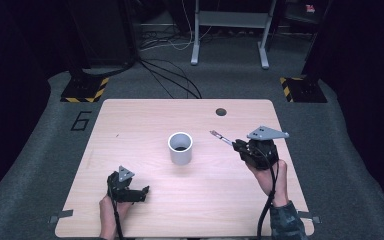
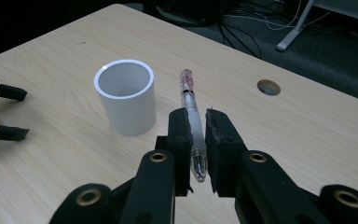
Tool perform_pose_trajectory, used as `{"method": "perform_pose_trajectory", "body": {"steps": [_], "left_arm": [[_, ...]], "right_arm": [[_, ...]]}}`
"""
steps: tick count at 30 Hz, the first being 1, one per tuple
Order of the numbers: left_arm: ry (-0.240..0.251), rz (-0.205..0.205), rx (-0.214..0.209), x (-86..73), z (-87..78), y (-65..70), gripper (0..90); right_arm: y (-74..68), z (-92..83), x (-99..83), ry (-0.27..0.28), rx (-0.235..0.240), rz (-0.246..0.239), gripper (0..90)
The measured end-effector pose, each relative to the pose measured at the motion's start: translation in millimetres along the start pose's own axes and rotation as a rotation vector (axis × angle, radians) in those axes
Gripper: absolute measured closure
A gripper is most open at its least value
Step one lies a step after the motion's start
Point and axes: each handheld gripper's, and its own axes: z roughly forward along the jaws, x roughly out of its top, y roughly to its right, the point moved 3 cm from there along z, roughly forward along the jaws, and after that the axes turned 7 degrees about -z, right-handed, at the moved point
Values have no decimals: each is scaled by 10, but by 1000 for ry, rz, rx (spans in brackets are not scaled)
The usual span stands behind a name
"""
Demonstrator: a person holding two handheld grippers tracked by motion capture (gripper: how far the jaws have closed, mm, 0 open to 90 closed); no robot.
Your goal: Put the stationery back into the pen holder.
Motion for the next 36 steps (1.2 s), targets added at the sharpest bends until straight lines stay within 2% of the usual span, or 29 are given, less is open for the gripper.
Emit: {"method": "perform_pose_trajectory", "body": {"steps": [15,26,27,29,31,34,35,36], "left_arm": [[0,0,0,0,0,0,6],[0,-1,0,0,0,1,6],[0,0,0,0,0,0,6],[0,-1,0,0,0,1,6],[0,-1,0,0,0,1,6],[0,0,0,0,0,0,6],[0,0,0,0,0,0,6],[-1,0,0,0,0,0,6]], "right_arm": [[-135,209,388,-53,47,-111,809],[-249,384,557,-75,85,-164,809],[-272,401,572,-101,95,-157,809],[-293,447,592,-100,93,-170,809],[-325,483,619,-124,100,-178,809],[-349,546,656,-122,111,-206,809],[-366,553,658,-141,118,-198,809],[-377,572,667,-144,119,-210,809]]}}
